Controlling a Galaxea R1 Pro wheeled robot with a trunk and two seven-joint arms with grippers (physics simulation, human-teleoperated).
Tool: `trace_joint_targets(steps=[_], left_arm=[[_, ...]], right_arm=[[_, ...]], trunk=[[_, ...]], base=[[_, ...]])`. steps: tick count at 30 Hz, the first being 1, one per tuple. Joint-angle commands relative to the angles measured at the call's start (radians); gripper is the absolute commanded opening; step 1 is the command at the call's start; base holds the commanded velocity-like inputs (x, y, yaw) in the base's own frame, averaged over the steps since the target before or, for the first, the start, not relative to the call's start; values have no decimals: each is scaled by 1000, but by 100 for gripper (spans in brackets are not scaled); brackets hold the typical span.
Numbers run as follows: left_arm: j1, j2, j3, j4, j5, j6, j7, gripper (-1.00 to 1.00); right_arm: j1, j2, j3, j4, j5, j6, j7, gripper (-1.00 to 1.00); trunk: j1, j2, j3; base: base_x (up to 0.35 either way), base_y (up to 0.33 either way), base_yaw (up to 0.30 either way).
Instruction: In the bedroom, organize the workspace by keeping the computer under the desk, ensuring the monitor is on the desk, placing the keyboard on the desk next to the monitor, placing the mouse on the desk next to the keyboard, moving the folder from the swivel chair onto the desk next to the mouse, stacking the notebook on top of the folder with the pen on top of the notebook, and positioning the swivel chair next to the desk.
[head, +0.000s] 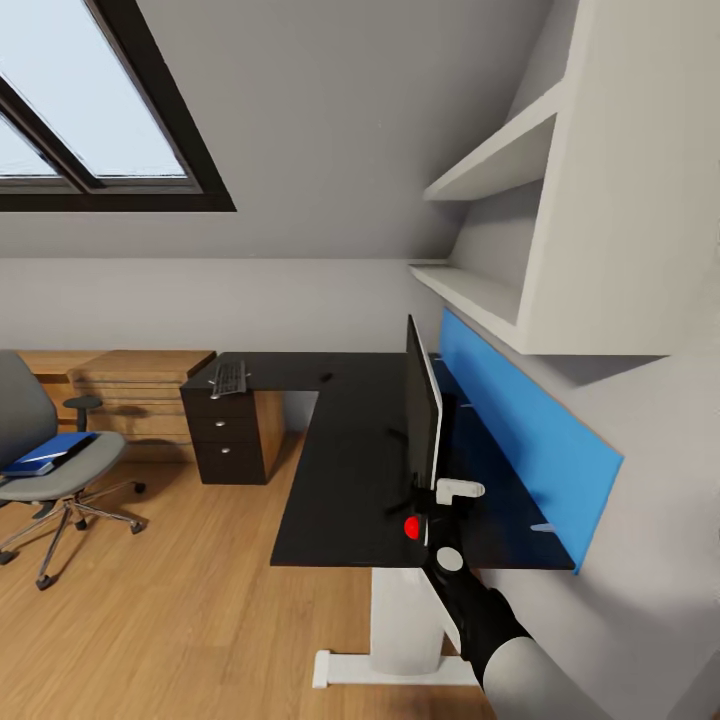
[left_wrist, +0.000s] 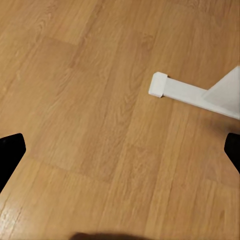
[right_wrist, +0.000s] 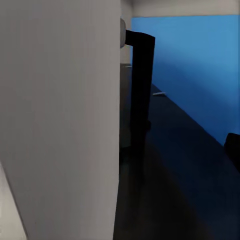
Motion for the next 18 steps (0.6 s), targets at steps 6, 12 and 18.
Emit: trace_joint_targets(steps=[6,12,18], left_arm=[[0,-1,3,0,1,-3,1,100],[0,0,3,0,1,-3,1,100],[0,1,3,1,1,-3,2,100]], right_arm=[[-1,-1,3,1,-1,-2,-7,100],[-1,-1,3,1,-1,-2,-6,100],[-1,-1,3,1,-1,-2,-7,100]], trunk=[[0,-1,-1],[0,-1,-1],[0,-1,-1]], base=[[0,-17,0],[0,-84,0],[0,-53,0]])
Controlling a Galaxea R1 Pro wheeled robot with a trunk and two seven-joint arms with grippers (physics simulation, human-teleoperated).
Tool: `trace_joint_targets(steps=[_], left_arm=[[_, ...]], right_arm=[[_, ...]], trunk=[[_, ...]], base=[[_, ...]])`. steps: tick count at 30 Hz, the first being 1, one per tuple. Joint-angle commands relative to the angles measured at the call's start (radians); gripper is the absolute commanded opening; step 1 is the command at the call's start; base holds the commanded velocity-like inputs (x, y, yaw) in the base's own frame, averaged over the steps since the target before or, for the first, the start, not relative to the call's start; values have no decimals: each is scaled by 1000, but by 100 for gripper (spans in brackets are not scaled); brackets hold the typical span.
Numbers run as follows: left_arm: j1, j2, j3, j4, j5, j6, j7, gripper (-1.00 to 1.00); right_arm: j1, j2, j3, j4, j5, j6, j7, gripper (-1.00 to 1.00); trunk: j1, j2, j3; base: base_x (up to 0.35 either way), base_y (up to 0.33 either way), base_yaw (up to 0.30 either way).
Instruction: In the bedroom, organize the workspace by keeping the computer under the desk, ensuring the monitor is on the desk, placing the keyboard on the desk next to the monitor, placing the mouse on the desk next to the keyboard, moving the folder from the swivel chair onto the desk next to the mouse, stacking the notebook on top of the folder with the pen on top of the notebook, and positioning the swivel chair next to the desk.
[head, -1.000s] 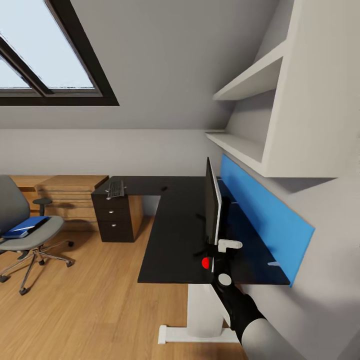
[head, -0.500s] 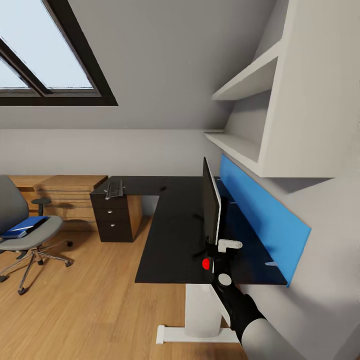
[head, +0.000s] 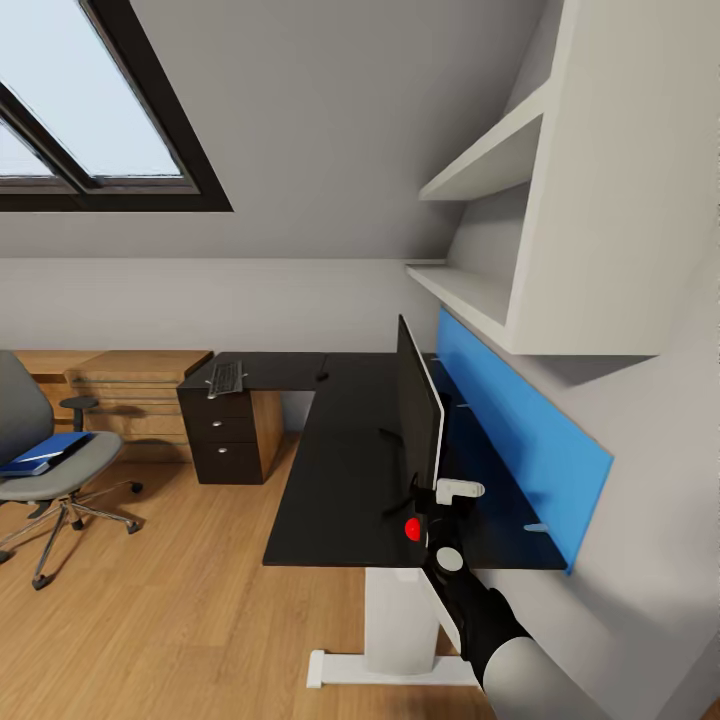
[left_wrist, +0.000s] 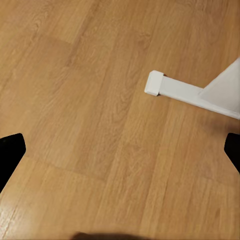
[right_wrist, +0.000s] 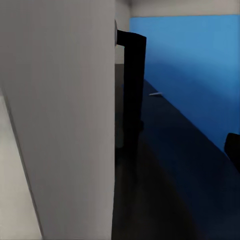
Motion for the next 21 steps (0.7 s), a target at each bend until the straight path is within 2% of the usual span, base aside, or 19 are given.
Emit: trace_joint_targets(steps=[1,21], left_arm=[[-1,-1,3,0,1,-3,1,100],[-1,0,4,0,1,-3,1,100]], right_arm=[[-1,-1,3,1,-2,-2,-7,100],[-1,-1,3,1,-2,-2,-7,100]], trunk=[[0,-1,-1],[0,-1,-1]], base=[[0,-14,0],[0,-21,0]])
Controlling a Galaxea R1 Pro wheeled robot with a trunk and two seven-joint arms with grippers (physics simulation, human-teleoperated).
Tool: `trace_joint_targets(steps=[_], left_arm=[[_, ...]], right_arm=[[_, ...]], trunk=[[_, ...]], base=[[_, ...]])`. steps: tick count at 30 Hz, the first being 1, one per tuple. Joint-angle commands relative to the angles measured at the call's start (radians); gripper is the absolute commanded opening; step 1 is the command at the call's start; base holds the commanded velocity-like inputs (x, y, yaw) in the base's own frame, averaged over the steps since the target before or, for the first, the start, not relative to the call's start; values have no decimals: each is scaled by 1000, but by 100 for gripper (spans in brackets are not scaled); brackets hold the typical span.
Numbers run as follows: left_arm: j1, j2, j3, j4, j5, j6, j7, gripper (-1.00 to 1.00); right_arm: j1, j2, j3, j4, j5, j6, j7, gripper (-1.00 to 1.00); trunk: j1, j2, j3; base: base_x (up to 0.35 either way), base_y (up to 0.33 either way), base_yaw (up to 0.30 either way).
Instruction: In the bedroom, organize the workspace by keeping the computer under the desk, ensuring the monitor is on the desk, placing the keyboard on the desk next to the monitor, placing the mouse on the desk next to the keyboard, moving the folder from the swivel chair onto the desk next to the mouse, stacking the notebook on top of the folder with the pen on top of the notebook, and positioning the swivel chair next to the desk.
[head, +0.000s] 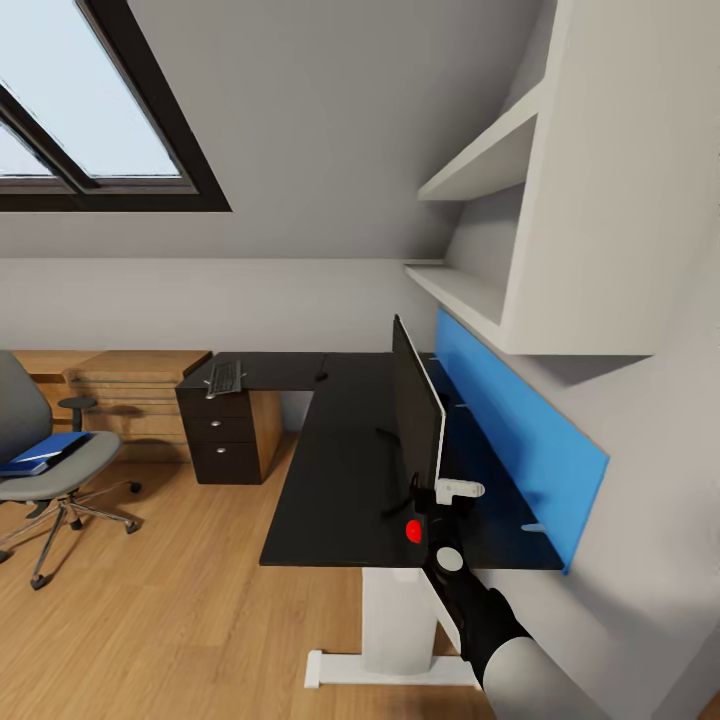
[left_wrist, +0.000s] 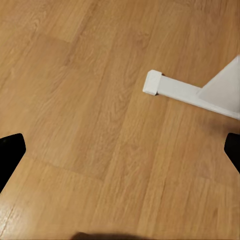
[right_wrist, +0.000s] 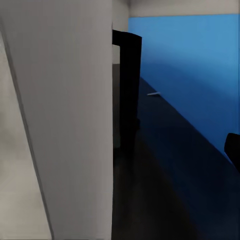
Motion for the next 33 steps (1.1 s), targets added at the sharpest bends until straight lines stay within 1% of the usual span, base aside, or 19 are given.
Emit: trace_joint_targets(steps=[1,16,28,33], left_arm=[[-1,-1,3,0,1,-3,1,100],[-1,-1,5,1,1,-3,1,100],[-1,2,7,1,0,-3,1,100],[-1,4,7,1,0,-3,1,100]], right_arm=[[-1,-1,3,1,0,-2,-7,100],[-1,-1,3,1,0,-2,-7,100],[-1,-1,3,3,0,-2,-7,100],[-1,-2,4,25,1,-3,-6,100]], trunk=[[0,-1,-1],[0,-1,-1],[0,-1,-1],[0,-1,-1]], base=[[0,-32,0],[-18,-5,0],[-285,0,0],[-323,0,0]])
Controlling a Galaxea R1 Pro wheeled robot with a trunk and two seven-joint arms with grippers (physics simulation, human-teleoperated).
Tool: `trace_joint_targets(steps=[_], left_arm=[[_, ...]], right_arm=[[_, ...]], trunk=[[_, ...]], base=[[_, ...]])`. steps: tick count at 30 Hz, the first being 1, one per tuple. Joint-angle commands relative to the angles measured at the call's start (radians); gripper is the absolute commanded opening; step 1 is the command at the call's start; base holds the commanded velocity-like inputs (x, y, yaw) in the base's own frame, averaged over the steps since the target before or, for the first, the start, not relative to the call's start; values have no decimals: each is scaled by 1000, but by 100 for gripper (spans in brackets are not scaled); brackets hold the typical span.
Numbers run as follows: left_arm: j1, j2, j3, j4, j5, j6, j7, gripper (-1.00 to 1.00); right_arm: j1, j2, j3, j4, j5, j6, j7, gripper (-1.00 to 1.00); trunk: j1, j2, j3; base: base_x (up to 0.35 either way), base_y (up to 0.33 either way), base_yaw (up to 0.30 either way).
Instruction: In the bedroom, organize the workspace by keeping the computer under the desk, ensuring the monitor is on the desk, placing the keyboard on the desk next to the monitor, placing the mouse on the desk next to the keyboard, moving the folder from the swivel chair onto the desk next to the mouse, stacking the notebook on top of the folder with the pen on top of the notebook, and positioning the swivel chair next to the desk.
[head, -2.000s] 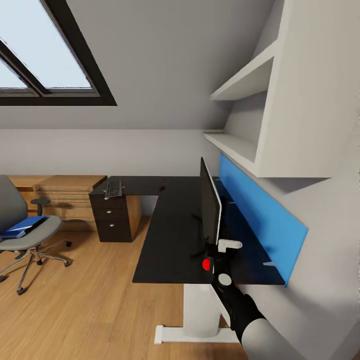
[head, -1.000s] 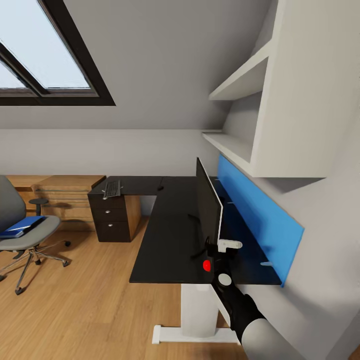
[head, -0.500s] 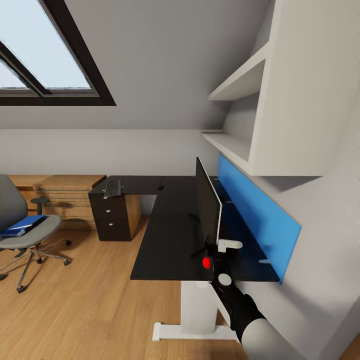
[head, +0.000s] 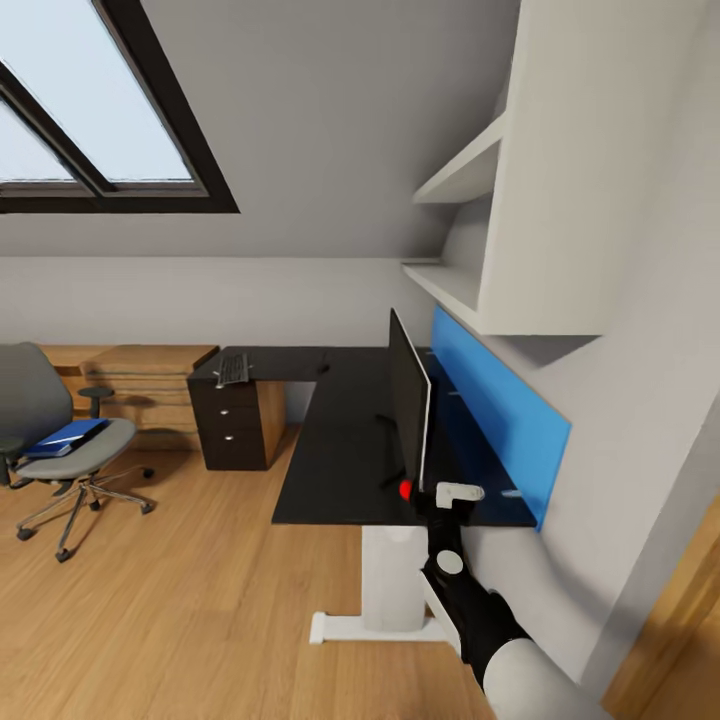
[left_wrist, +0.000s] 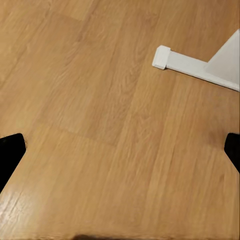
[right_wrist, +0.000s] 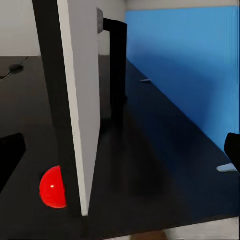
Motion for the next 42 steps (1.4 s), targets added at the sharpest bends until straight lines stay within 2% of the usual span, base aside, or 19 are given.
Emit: trace_joint_targets(steps=[1,8,13,15,20,23,25,28,30,34,37,42], left_arm=[[-1,-1,3,0,0,-3,1,100],[-1,2,3,1,0,-3,0,100],[-1,28,4,1,5,-3,-5,100],[-1,40,4,0,11,-3,-6,100],[-1,50,5,0,23,-2,-8,100],[-1,53,4,0,27,-1,-7,100],[-1,54,4,0,28,1,-7,100],[-1,54,3,1,29,5,-7,100],[-1,54,3,1,29,7,-7,100],[-1,53,3,1,29,8,-7,100],[-1,51,2,1,29,8,-7,100],[-1,49,0,1,29,8,-7,100]], right_arm=[[-1,-1,4,3,0,-2,-7,100],[-1,0,5,18,-1,-2,-7,100],[-1,0,4,70,-3,-1,-7,100],[-1,-2,2,113,-4,-2,-7,100],[-1,-4,1,251,-5,-28,-4,100],[-1,-3,1,378,-5,-83,17,100],[-1,-2,0,420,-6,-103,23,100],[-1,-3,-3,555,-7,-155,32,100],[0,-5,-4,598,-7,-182,36,100],[50,-14,-6,648,-6,-262,66,100],[151,-23,-4,662,-4,-325,117,100],[200,-47,-3,668,-5,-368,162,100]], trunk=[[-1,-1,-1],[-1,-1,-1],[-1,-1,-1],[-1,-1,-1],[-1,-1,-1],[-1,-1,-1],[-1,-1,-1],[-1,-1,-1],[-1,-1,-1],[-8,13,5],[-20,34,14],[-39,69,30]], base=[[-324,0,0],[-264,0,0],[-44,0,0],[-11,0,0],[-5,0,0],[-1,0,0],[0,0,0],[0,0,0],[0,0,0],[0,0,0],[0,0,0],[0,0,0]])
